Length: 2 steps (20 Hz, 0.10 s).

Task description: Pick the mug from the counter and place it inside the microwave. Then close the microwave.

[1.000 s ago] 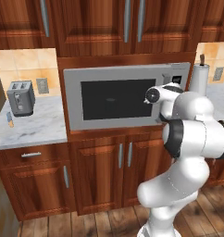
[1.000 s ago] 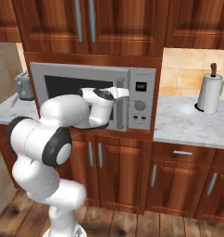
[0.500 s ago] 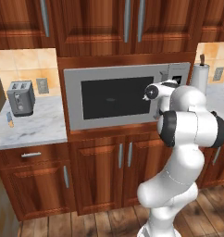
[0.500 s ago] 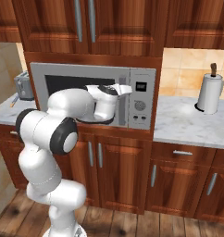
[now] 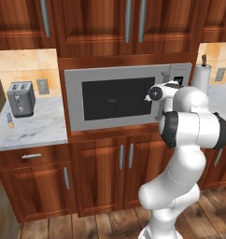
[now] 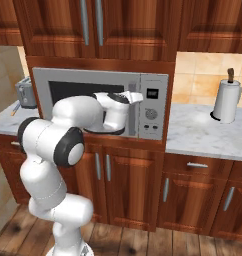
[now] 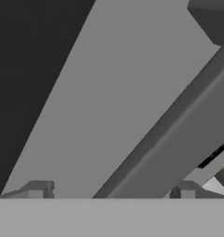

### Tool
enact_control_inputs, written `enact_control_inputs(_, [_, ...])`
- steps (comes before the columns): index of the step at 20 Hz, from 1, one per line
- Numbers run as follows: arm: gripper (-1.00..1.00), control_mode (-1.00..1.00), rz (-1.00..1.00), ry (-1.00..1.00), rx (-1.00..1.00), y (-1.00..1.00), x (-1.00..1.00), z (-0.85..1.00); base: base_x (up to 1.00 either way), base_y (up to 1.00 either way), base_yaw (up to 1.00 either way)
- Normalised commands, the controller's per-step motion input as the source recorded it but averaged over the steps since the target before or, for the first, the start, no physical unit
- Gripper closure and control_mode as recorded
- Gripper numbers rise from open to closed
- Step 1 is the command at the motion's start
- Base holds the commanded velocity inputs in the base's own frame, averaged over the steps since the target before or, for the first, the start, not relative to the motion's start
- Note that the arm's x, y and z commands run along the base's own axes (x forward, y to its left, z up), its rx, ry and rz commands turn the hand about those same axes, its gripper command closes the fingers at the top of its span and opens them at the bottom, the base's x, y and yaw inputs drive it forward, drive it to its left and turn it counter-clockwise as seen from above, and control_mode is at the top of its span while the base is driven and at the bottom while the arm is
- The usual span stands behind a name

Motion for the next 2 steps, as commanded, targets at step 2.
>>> enact_control_inputs(2, [-1.0,-1.0,0.0,0.0,0.0,0.0,0.0,0.0,0.0,0.0,0.0])
